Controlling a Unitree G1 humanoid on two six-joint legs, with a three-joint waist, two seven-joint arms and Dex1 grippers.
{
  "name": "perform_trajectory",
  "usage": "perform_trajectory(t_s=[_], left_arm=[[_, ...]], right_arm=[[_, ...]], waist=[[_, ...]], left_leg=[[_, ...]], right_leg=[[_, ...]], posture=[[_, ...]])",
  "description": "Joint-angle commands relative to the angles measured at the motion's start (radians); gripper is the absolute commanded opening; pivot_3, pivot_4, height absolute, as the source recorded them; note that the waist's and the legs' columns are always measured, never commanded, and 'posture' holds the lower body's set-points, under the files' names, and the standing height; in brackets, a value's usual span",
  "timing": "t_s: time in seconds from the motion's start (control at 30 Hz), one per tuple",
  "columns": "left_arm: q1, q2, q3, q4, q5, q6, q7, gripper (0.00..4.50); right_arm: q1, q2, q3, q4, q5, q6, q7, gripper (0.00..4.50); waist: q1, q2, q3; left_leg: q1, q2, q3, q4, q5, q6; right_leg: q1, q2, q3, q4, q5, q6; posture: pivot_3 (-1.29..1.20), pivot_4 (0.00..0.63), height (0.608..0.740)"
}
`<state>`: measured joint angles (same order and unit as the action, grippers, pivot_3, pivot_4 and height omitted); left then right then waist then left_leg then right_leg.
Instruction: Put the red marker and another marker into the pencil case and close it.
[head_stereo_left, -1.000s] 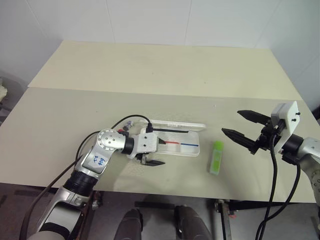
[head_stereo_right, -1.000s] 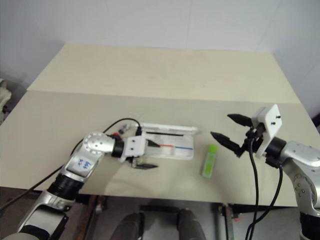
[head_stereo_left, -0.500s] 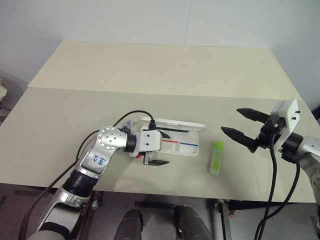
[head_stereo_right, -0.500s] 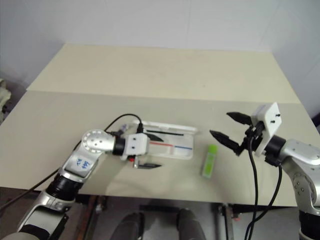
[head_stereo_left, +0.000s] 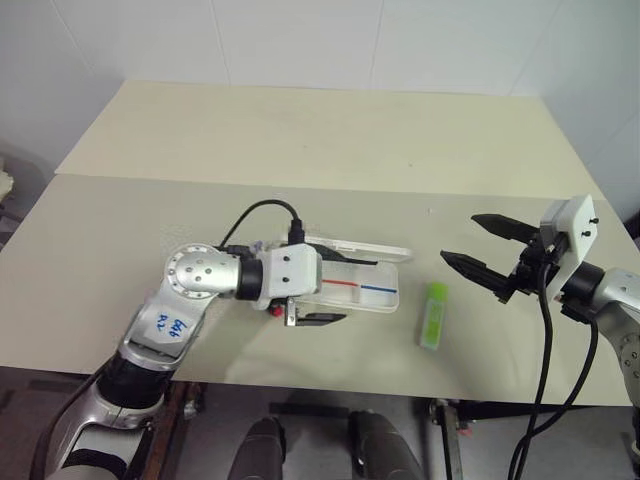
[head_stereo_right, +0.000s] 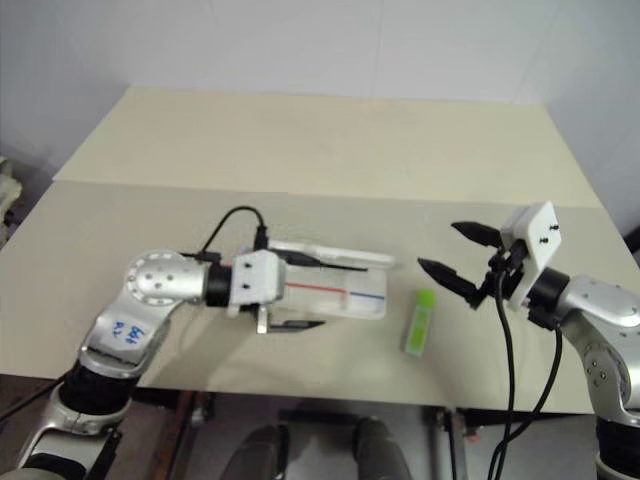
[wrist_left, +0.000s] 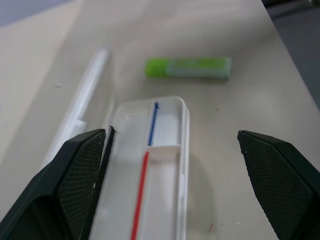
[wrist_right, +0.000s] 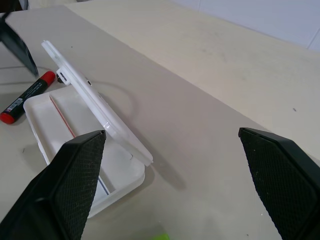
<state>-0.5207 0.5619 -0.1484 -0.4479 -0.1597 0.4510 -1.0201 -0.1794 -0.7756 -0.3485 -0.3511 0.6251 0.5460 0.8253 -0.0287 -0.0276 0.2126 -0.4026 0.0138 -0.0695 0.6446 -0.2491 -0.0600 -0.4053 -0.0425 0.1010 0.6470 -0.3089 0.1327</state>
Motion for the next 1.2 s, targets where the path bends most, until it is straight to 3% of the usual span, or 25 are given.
perform_trajectory(t_s=[0.03,0.27,0.4,0.53,0.73,0.97,1.2], left_arm=[[0.01,-0.006,0.157,-0.093,-0.152,0.054,0.043,4.48],[0.141,0.082,0.43,-0.012,-0.316,-0.062,-0.036,4.48],[0.229,0.065,0.571,0.052,-0.462,-0.168,-0.113,4.48],[0.37,0.072,0.642,0.096,-0.453,-0.238,-0.118,4.48],[0.508,-0.036,0.626,0.105,-0.333,-0.334,0.094,4.48],[0.609,-0.199,0.515,0.021,-0.099,-0.232,0.509,4.48],[0.577,-0.251,0.362,0.018,-0.087,-0.157,0.582,4.48]], right_arm=[[-0.008,-0.023,-0.012,-0.004,0.012,-0.011,0.027,4.5],[-0.002,-0.042,-0.006,0.035,0.009,-0.008,0.083,4.5],[0.002,-0.048,0.009,0.041,0.002,-0.009,0.101,4.5],[0.036,-0.06,0.027,0.011,-0.007,-0.012,0.128,4.5],[0.078,-0.06,0.038,-0.062,0.018,-0.018,0.168,4.5],[0.008,-0.07,0.063,-0.08,0.063,-0.004,0.213,4.5],[-0.029,-0.069,0.106,-0.044,0.055,-0.015,0.26,4.5]], waist=[[0.0,0.0,0.0],[-0.003,0.0,0.0],[-0.001,0.0,0.0],[0.0,0.0,0.0],[0.001,0.0,0.0],[0.0,0.0,0.0],[0.003,-0.001,0.0]], left_leg=[[0.0,0.0,0.0,0.0,0.0,0.0],[0.001,0.001,0.001,-0.001,0.0,0.0],[0.0,0.001,0.001,0.0,0.0,0.0],[0.0,0.001,0.002,-0.001,0.0,0.0],[0.001,0.001,0.002,-0.002,0.0,0.0],[0.003,0.002,0.005,0.0,0.0,0.003],[0.003,0.001,0.005,0.0,0.001,0.004]], right_leg=[[0.0,0.0,0.0,0.0,0.0,0.0],[0.0,0.0,0.0,-0.002,0.001,-0.001],[0.0,0.0,0.0,-0.003,0.001,-0.002],[0.001,-0.001,0.0,-0.005,0.002,-0.002],[0.004,-0.001,0.0,-0.012,0.003,-0.004],[0.012,-0.002,0.001,-0.024,0.005,-0.007],[0.012,-0.001,0.002,-0.025,0.006,-0.009]], posture=[[0.0,0.15,0.74],[0.0,0.15,0.74],[0.0,0.15,0.74],[0.0,0.15,0.74],[0.0,0.15,0.74],[0.0,0.15,0.74],[0.0,0.15,0.74]])
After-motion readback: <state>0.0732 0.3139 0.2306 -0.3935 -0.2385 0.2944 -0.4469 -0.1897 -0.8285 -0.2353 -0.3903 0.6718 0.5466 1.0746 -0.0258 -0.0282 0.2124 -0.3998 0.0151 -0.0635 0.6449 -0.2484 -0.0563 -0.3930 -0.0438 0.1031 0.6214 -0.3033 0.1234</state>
